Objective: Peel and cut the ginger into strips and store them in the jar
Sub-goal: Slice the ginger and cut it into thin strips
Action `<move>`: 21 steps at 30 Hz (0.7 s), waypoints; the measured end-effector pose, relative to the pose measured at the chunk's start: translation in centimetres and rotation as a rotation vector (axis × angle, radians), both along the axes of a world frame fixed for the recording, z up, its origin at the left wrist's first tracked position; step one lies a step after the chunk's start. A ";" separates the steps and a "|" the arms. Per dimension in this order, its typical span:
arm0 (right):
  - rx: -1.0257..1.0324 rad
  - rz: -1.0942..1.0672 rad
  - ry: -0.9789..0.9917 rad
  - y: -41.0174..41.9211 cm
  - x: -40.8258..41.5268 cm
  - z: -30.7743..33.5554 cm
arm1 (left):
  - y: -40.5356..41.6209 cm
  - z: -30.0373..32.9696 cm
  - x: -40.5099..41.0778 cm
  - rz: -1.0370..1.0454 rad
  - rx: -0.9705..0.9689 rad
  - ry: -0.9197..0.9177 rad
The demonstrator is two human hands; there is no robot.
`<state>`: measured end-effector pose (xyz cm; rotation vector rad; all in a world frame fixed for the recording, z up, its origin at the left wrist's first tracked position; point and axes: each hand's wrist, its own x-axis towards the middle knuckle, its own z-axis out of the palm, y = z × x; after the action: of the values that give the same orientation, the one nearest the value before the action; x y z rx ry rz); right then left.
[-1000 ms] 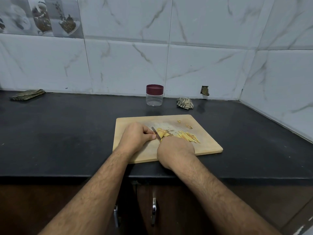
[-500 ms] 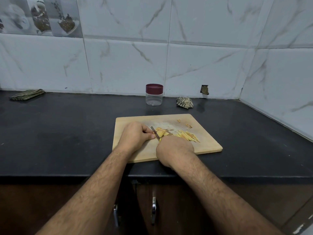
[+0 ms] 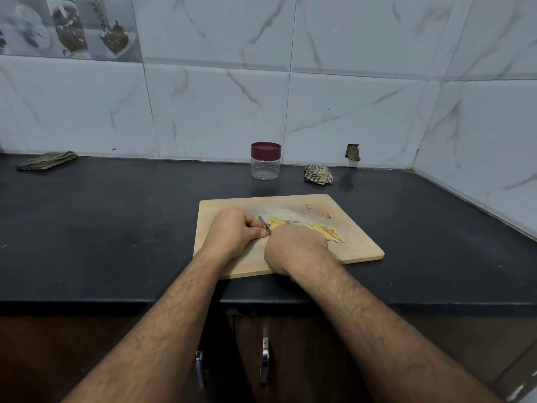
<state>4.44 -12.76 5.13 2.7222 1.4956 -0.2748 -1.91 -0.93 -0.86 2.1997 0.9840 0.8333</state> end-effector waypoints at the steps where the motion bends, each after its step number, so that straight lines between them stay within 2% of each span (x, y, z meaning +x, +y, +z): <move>1: -0.008 0.003 -0.005 0.2 0.0 0.0 | 0.0 0.0 0.0 -0.004 0.002 0.002; 21: -0.061 0.015 -0.010 -4.1 0.7 -0.1 | 0.3 -0.1 0.0 0.006 -0.030 0.011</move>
<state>5.14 -16.88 5.01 2.6606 1.4795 -0.3010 -1.89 -0.62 -0.98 2.1789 1.0027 0.8053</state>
